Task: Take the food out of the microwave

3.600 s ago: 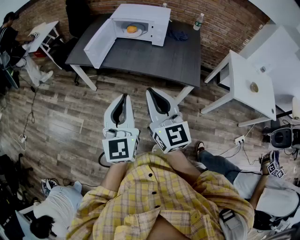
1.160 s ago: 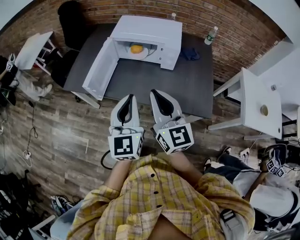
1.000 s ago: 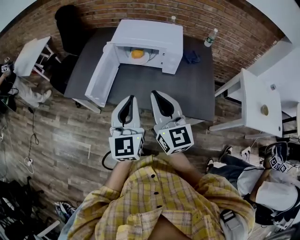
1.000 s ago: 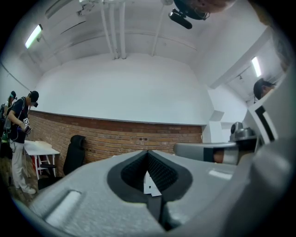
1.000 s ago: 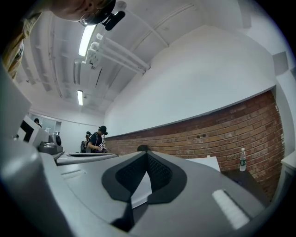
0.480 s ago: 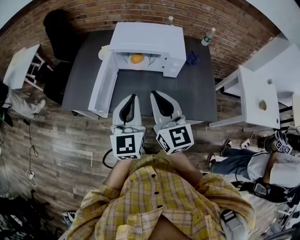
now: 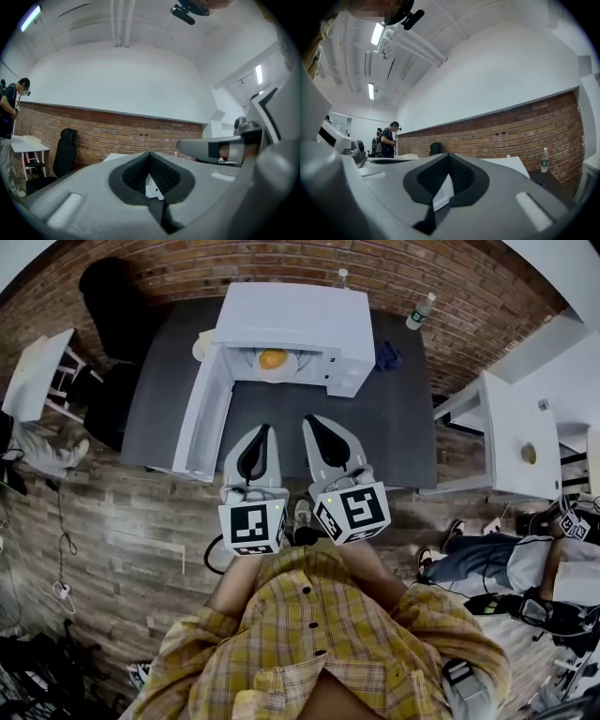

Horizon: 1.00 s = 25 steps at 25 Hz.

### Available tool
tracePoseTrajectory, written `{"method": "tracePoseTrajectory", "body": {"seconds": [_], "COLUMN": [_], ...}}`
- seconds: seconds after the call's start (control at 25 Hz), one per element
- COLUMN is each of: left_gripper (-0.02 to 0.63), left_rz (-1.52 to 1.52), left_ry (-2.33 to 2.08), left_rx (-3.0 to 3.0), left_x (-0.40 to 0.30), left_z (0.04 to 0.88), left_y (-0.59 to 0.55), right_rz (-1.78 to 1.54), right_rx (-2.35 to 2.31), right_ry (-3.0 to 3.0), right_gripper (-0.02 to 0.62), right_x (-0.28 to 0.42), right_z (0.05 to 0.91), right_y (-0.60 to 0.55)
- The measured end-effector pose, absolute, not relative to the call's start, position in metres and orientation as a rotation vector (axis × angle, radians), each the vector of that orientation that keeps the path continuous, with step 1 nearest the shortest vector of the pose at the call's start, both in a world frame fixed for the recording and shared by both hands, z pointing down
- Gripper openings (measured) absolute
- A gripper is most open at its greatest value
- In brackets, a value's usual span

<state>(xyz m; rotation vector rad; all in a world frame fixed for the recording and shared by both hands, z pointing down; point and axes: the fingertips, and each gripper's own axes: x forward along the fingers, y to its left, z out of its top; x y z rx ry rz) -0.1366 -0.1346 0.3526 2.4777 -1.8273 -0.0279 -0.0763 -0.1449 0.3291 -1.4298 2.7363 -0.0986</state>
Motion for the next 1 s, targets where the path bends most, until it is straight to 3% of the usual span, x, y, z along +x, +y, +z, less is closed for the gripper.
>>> {"method": "tracePoseTrajectory", "body": {"seconds": [1.0], "left_gripper": [-0.003], "left_rz": [0.025], "left_ry": [-1.649], "left_rx": [2.242], "left_x": [-0.136], "left_z": [0.458], "left_y": [-0.256], "right_rz": [-0.117], "right_rx": [-1.487], "right_ry": [2.771], "right_gripper": [0.002], "right_x": [-0.063], "right_z": [0.371], "right_y": [-0.21]}}
